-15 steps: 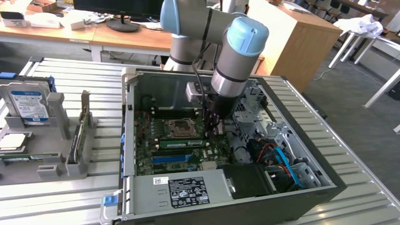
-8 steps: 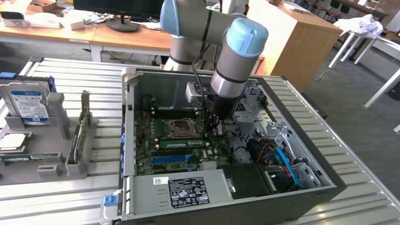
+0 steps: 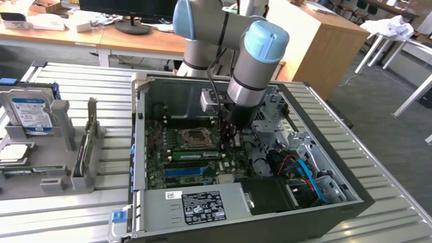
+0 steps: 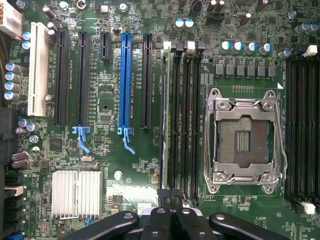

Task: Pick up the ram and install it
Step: 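Press down the ram until it locks into place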

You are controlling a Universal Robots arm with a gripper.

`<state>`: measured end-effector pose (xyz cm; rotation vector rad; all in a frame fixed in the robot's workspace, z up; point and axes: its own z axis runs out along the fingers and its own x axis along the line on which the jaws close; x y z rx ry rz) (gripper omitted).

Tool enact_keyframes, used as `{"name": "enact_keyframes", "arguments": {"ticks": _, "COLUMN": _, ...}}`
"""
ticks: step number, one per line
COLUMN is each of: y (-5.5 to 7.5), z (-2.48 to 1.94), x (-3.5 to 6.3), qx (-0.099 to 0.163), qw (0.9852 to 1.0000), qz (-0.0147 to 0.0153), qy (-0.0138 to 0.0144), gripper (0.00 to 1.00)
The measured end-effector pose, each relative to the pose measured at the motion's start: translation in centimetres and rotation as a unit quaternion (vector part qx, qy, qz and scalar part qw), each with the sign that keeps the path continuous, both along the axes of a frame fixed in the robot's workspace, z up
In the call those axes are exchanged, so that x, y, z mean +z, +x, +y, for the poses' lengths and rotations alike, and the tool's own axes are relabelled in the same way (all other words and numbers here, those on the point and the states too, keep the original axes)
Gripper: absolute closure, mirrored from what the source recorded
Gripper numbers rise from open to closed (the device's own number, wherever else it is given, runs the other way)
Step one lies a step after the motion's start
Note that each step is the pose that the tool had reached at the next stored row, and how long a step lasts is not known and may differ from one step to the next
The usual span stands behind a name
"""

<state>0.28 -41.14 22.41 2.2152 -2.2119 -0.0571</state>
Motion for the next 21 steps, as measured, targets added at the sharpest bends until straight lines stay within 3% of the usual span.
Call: {"name": "enact_keyframes", "arguments": {"ticks": 21, "y": 0.00, "z": 0.01, "x": -0.07, "qx": 0.000, "qw": 1.0000, "qz": 0.0001, "qy": 0.0004, "gripper": 0.89}}
